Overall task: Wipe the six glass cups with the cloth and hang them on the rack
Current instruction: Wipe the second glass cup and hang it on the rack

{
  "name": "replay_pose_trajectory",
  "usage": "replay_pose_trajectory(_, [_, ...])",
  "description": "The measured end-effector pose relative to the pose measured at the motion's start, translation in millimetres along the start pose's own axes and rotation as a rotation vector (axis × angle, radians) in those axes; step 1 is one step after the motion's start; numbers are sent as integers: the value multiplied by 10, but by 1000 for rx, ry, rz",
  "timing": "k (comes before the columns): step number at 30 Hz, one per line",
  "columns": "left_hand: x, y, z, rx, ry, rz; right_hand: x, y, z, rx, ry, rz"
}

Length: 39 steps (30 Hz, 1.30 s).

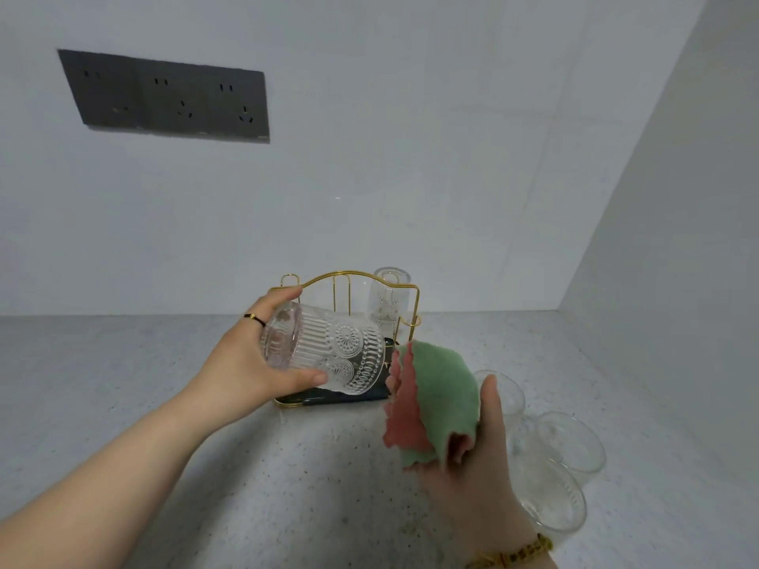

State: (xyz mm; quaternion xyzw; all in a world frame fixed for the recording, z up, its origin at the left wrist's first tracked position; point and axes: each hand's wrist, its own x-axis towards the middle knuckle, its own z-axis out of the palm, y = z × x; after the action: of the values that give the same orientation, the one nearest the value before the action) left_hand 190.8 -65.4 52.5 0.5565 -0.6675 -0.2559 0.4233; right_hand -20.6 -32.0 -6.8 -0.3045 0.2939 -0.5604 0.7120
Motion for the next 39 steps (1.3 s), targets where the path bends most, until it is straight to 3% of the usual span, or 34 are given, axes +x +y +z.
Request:
replay_pose_trajectory(4, [298, 91, 114, 138, -63, 10, 34, -80, -124, -51, 150, -97])
replay_pose_trajectory(7, [522, 171, 203, 256, -121, 34, 80, -189, -102, -112, 187, -38])
replay_pose_trajectory(10, [725, 241, 303, 367, -156, 77, 151, -247, -130, -213, 351, -76])
replay_pose_trajectory(18, [1160, 342, 545, 535, -224, 133, 195, -280, -283, -361, 404, -92])
replay_pose_trajectory(28, [1371, 244, 1047, 921, -495, 167, 272, -176, -384, -308, 464, -6])
replay_pose_trajectory(39, [1369, 92, 1201, 796, -691, 110, 265, -124, -402, -298, 510, 39])
